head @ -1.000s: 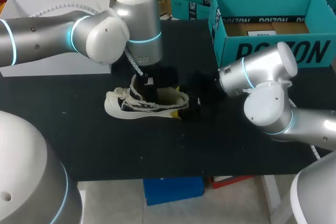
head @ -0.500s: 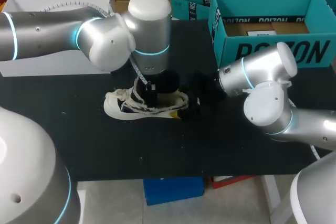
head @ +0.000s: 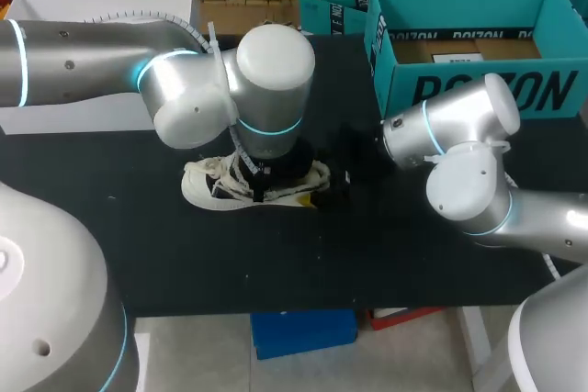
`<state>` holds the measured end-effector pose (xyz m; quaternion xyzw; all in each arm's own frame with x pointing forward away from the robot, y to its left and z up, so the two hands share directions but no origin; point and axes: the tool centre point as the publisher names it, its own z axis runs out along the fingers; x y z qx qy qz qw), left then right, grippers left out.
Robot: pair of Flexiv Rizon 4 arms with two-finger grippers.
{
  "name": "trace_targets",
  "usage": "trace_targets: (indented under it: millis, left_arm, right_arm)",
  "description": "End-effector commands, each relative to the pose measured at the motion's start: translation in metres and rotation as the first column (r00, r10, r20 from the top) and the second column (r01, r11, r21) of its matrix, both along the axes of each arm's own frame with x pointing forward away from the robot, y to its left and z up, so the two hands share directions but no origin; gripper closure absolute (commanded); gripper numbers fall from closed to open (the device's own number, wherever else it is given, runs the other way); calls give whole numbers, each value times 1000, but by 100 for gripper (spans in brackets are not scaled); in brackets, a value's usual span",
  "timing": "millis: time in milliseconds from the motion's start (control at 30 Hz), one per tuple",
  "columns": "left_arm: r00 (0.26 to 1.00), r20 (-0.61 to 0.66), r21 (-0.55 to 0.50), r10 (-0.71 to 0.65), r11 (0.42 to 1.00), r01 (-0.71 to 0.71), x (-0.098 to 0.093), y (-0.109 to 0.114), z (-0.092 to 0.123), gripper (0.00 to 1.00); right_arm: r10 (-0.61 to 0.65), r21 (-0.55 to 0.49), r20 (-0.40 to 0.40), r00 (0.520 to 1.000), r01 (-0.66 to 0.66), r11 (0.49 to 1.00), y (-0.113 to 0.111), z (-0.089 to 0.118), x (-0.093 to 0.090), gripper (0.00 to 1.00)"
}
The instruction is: Take the shoe out of the shoebox, open the shoe tongue, remove and reinsert the insole, then place the shoe into the shoebox
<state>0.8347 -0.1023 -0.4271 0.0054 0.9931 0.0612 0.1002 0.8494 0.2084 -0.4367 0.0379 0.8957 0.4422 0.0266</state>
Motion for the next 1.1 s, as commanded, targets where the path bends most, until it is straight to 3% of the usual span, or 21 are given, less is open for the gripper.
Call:
trace_targets:
  millis: [33,167,667,1033,1067,1100]
  left_arm:
    - [990,137,-41,12,999,-6,-8,19,-45,58]
    - [982,186,-81,43,996,-28,2,22,-45,62]
    - [936,341,-137,92,989,-48,42,19,-59,64]
    - [914,379,-178,141,981,-77,45,15,-56,66]
    - [914,381,-178,141,981,-77,44,14,-55,67]
    - [915,380,-178,139,981,-75,43,14,-54,89]
  right_arm:
    - [-2,-2,-2,1000,2,1000,-1,-1,2,100]
    - [-2,-2,-2,1000,2,1000,-1,-1,2,100]
    - [-2,-2,-2,1000,2,1000,-1,-1,2,100]
    - [-2,-2,-2,1000,2,1000,-1,-1,2,100]
    - [-2,-2,-2,1000,2,1000,-1,-1,2,100]
    - [-2,-2,-2,1000,2,1000,-1,-1,2,100]
